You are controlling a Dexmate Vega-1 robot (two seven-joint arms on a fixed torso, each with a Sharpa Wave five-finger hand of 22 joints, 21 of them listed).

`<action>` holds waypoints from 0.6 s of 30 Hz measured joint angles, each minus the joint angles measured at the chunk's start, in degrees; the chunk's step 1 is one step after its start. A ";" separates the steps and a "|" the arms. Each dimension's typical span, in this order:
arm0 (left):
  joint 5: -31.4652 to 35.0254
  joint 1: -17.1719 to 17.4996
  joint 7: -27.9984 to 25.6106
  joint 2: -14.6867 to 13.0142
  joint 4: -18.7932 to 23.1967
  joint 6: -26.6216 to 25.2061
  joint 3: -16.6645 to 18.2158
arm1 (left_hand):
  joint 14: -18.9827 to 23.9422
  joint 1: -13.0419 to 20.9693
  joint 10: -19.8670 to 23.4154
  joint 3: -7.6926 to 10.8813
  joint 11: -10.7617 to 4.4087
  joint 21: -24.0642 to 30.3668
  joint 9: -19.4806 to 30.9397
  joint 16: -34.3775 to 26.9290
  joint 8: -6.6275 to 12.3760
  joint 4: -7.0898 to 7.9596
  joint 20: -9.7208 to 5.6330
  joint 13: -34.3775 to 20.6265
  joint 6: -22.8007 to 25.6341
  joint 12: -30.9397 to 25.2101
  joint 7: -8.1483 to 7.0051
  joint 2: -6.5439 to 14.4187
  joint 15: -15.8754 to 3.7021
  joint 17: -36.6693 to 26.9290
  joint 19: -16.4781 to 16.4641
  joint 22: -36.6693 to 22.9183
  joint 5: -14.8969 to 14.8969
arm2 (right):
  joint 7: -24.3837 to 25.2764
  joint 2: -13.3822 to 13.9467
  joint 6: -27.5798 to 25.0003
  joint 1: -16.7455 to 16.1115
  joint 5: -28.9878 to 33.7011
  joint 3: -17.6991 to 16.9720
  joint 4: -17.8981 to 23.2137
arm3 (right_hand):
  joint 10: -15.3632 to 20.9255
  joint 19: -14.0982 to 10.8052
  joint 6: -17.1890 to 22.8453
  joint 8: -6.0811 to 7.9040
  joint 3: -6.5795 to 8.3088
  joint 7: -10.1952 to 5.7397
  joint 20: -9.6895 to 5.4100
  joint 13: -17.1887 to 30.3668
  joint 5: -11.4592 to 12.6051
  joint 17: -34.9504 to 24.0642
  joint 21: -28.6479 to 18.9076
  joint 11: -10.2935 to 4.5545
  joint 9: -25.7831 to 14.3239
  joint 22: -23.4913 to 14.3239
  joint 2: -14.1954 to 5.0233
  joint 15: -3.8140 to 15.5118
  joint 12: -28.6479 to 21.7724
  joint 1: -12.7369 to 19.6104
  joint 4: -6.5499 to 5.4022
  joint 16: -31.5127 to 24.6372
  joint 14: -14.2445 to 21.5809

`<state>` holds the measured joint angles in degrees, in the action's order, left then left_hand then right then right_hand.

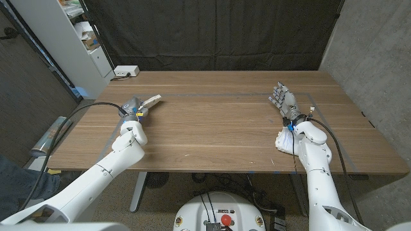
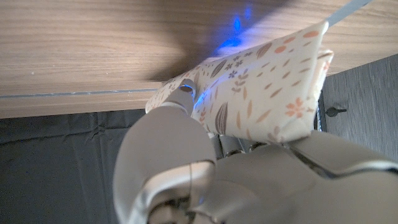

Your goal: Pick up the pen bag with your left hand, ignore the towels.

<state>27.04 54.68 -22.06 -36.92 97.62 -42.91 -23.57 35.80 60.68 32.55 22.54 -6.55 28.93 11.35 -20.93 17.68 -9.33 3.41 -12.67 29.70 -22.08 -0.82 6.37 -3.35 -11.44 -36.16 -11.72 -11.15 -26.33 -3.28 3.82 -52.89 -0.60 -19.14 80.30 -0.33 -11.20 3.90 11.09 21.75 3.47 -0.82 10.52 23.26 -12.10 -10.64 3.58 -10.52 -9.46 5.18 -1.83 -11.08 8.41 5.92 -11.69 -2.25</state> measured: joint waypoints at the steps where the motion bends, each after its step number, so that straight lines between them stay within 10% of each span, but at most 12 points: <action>1: 0.05 0.03 -0.20 0.08 0.00 0.04 0.08 | 0.29 0.19 0.39 0.15 -0.02 0.21 0.00 0.00 0.00 -0.15 -0.26 -0.12 0.06 0.00 -0.02 0.19 -0.09 0.00 -0.26 0.00 0.00 | -0.01 0.00 0.02 0.06 0.00 0.02 0.00 | 0.00 0.00 0.00 0.00 -0.09 0.00 0.00 0.00 0.00 0.00 0.00 0.00 0.00 0.00 0.00 0.00 0.00 0.00 -0.09 0.00 0.00; 18: 0.19 0.04 -1.96 0.39 -0.39 2.11 0.63 | 4.48 4.28 3.67 2.05 1.22 2.90 -0.01 -0.50 0.56 -0.79 -3.65 -0.54 3.74 -0.43 -0.37 1.11 -0.45 -0.44 -3.65 -0.01 0.00 | 0.03 -0.17 0.17 0.99 0.11 0.34 -1.01 | 0.00 0.00 0.00 0.00 -0.40 0.00 0.00 0.00 0.26 0.00 0.00 0.00 0.00 0.00 0.00 0.00 0.00 0.00 0.08 0.00 0.00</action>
<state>27.23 54.72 -24.02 -36.53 97.23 -40.80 -22.95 40.28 64.96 36.22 24.59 -5.33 31.83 11.34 -21.43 18.24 -10.12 -0.23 -13.21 33.43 -22.51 -1.19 7.47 -3.80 -11.88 -39.81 -11.72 -11.15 -26.31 -3.44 4.00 -51.90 -0.50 -18.81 79.29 -0.32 -11.20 3.90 11.09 21.35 3.47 -0.82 10.52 23.53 -12.10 -10.64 3.58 -10.52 -9.46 5.18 -1.83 -11.08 8.41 6.00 -11.69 -2.25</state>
